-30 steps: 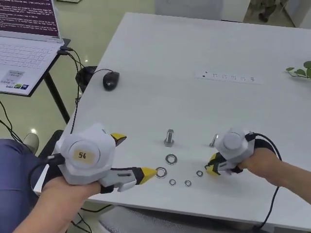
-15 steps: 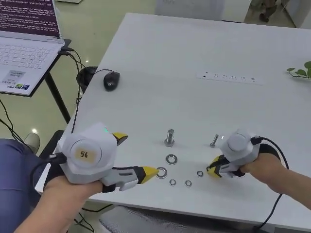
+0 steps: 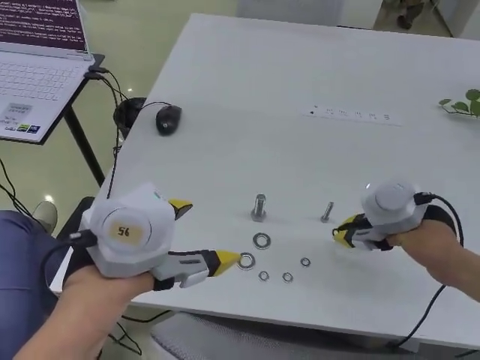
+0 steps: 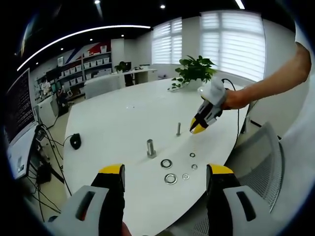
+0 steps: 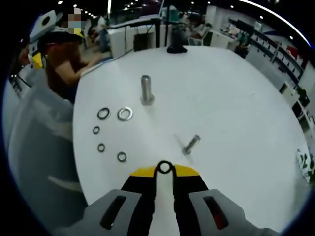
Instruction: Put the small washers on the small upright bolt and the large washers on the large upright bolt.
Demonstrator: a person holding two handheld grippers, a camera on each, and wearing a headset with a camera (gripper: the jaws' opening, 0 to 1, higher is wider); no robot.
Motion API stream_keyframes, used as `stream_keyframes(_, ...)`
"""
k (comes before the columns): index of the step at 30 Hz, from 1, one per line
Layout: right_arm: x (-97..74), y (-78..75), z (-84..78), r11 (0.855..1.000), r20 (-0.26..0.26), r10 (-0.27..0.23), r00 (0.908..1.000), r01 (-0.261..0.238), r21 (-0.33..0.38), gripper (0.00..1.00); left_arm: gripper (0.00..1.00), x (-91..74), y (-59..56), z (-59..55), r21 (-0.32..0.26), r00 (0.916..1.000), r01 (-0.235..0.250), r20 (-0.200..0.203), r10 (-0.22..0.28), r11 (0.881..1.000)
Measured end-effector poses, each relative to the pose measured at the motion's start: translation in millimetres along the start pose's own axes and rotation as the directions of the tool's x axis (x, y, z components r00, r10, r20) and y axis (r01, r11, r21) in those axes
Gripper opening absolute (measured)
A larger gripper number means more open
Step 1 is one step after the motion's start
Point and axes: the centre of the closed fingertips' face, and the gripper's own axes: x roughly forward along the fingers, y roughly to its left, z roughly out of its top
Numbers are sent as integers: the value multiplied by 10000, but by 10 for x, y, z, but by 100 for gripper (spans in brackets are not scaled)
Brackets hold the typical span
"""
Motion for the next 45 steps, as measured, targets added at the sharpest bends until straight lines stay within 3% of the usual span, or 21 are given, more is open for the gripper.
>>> stream_keyframes(5,-136,-155,234,9986,287,-511,9983,515,-138,13,67,7,-8,0,10,10000,40,-11,-40,10000)
stream_keyframes(10,-127,-191,366,9980,270,-549,9981,557,-314,13,67,2,9,1,-16,10000,-3,2,3,10000)
stream_keyframes(29,56,-269,330,9982,-439,-283,9986,259,-534,13,67,-20,71,-4,-158,9999,-141,21,142,9998)
stream_keyframes(45,92,-248,307,9951,-908,-248,9956,159,-975,13,67,-33,104,-19,-233,9998,-211,39,212,9995)
